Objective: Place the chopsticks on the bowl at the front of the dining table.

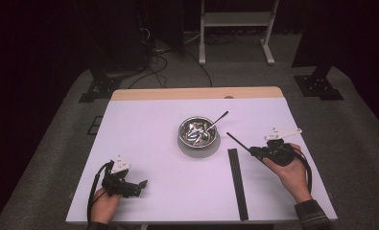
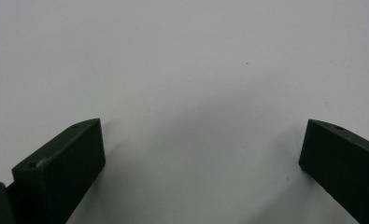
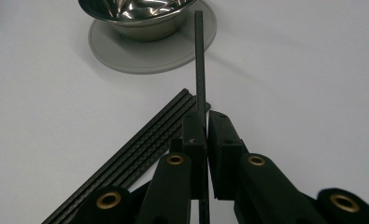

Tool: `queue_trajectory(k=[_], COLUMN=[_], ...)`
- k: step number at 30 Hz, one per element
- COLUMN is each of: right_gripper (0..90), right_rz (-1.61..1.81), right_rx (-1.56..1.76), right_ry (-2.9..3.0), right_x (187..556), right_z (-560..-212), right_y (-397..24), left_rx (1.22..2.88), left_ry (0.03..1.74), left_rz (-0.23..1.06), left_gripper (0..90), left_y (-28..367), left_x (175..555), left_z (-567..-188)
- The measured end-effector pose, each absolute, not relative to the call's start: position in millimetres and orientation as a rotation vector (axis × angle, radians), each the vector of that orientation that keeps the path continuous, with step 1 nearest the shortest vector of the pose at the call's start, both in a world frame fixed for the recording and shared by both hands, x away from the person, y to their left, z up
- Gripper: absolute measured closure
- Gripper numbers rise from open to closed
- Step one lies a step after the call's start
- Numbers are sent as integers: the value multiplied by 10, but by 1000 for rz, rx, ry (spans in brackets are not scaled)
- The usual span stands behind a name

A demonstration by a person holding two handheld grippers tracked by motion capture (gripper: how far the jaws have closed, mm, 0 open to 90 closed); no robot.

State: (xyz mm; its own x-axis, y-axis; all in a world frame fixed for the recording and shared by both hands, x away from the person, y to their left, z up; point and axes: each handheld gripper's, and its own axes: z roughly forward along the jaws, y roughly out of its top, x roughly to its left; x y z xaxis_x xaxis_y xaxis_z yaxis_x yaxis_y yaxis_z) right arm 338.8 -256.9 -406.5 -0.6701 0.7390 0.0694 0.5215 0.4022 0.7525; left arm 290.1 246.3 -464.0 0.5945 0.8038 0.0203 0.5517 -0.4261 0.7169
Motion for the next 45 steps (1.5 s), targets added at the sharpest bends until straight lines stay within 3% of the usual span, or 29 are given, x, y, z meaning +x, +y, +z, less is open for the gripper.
queue_trajectory(k=[45], right_gripper=[854], right_rz=[1191], right_rx=[1030], right_ry=[2415], right_x=[3703], right_z=[-3905], right_y=[-2113], left_rx=[2142], left_ry=[1069], left_rz=[478], left_gripper=[0], left_y=[2464], left_x=[2900], left_z=[-4640])
